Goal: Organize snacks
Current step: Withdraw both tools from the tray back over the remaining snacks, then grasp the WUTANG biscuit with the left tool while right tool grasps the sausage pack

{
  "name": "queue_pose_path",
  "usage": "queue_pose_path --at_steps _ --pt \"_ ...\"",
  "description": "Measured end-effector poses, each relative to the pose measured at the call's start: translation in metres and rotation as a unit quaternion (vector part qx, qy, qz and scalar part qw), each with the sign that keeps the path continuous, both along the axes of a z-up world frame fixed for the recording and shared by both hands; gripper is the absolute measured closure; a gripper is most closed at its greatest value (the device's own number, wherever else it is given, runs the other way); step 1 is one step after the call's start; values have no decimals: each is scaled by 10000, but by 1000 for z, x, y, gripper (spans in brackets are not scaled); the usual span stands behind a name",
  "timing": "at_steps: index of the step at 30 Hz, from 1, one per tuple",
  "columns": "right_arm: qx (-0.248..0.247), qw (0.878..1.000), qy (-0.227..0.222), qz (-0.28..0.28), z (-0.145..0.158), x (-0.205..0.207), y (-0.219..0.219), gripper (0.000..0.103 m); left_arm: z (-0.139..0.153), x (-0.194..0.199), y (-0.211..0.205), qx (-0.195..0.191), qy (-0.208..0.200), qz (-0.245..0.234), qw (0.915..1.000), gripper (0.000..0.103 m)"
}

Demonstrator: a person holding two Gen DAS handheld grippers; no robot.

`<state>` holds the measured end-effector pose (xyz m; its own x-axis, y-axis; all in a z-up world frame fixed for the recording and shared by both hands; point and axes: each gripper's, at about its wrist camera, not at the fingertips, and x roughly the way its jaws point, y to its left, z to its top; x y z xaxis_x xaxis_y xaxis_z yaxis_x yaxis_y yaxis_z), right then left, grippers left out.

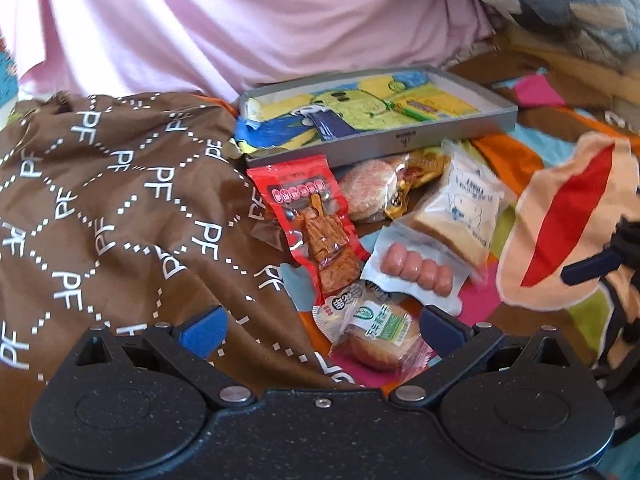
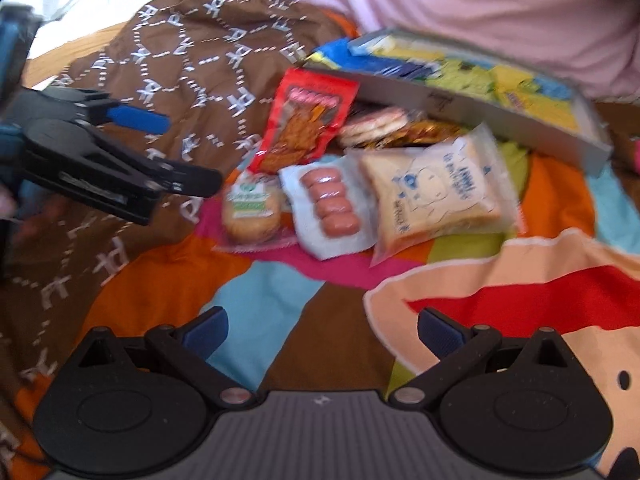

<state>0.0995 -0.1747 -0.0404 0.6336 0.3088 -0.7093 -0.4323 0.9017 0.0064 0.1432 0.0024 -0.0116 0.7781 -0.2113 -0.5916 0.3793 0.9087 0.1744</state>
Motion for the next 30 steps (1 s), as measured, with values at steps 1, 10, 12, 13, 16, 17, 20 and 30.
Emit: queue_pose_path --at_steps 1,10,12,13,16,17,20,30 --pt "75 9999 59 99 2 2 -5 0 -2 1 -2 79 -3 -60 10000 1" --pt "940 9941 280 464 22 42 -26 0 -17 -1 -26 552 -88 -859 9947 2" --pt "1147 9916 388 454 23 56 -25 0 -22 0 -32 646 -55 -1006 9928 3" --pt "1237 9903 451 434 22 63 -25 0 -25 1 -35 691 -31 -1059 9920 3" --pt "1480 9860 673 368 17 85 -24 0 -32 4 -40 784 58 -1142 9903 6" --pt "1569 9842 749 338 15 90 -23 0 -34 6 -40 790 99 -1153 9901 8" --pt "1959 9750 1033 192 4 108 -21 0 -41 10 -40 757 261 -1204 9895 13" --pt "2195 9708 961 -130 -7 128 -11 2 -47 20 -35 564 528 -892 9930 29"
